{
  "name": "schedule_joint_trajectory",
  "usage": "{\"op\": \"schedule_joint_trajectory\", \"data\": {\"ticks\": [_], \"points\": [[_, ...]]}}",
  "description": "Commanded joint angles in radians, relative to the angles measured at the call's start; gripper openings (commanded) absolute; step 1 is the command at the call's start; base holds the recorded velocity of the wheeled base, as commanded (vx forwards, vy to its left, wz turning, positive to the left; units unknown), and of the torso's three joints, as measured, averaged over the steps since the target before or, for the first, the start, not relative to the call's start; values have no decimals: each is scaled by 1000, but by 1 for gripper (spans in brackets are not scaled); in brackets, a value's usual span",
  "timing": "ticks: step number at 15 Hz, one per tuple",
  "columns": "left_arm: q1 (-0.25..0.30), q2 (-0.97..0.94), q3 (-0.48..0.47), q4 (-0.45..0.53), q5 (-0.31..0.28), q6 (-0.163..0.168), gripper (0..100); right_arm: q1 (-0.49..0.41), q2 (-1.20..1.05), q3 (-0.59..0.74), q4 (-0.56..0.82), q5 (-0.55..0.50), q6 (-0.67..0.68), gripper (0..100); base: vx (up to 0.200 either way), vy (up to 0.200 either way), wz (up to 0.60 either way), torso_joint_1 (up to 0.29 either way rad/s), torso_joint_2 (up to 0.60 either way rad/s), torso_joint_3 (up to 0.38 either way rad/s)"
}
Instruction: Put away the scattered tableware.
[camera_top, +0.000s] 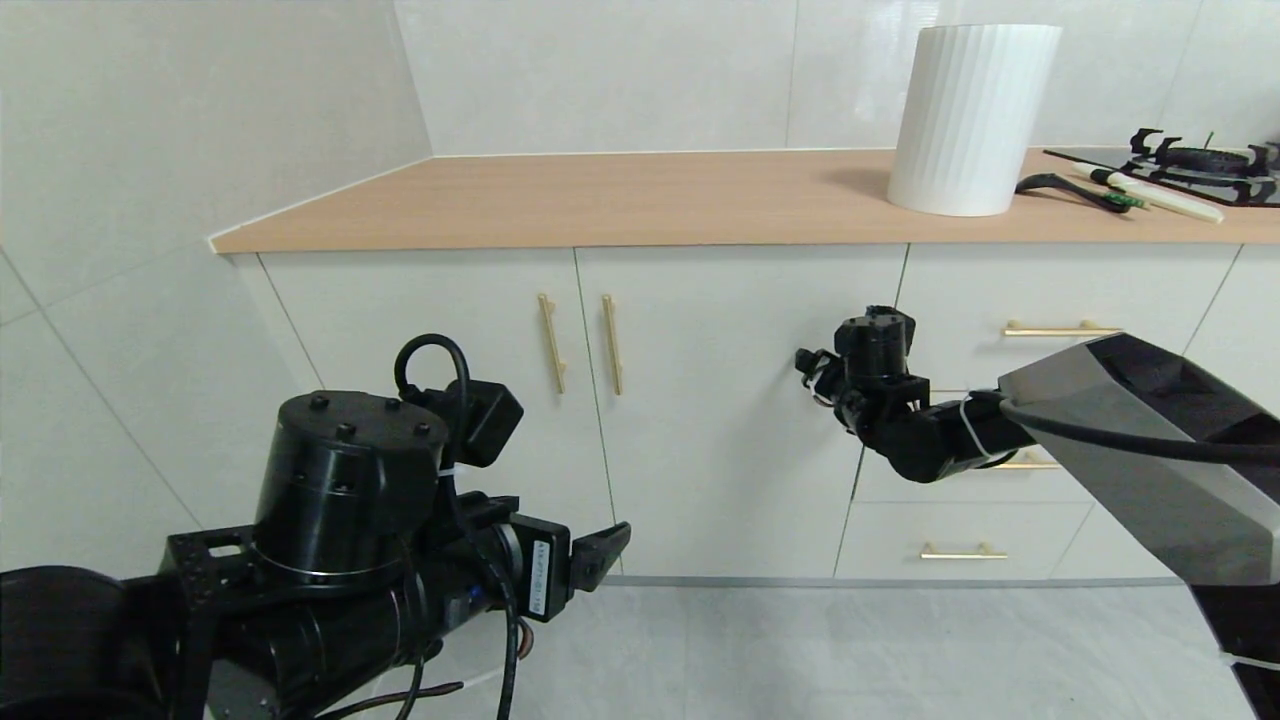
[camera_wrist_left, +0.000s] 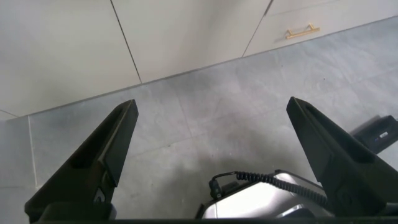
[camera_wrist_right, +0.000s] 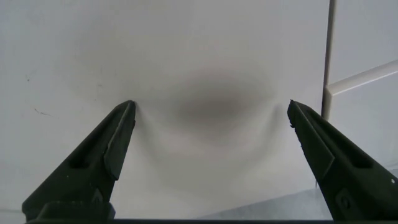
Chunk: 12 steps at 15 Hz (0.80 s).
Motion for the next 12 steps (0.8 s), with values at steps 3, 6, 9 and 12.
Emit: {"op": "schedule_joint_trajectory", "data": {"ticks": [3, 6, 9, 12], "points": [[0, 0, 0, -1, 0, 0, 100, -9, 10, -17, 0, -22, -2, 100, 0, 0, 0, 0, 0, 0], [0, 1, 0, -7, 0, 0, 100, 0, -48, 38, 0, -22, -5, 100, 0, 0, 0, 0, 0, 0], [0, -9, 0, -13, 0, -2, 100, 37, -232, 202, -1, -21, -3, 100, 0, 0, 0, 0, 0, 0], [46, -101, 31, -27, 0, -2, 100, 72, -542, 477, -1, -24, -30, 100, 0, 0, 0, 0, 0, 0]]}}
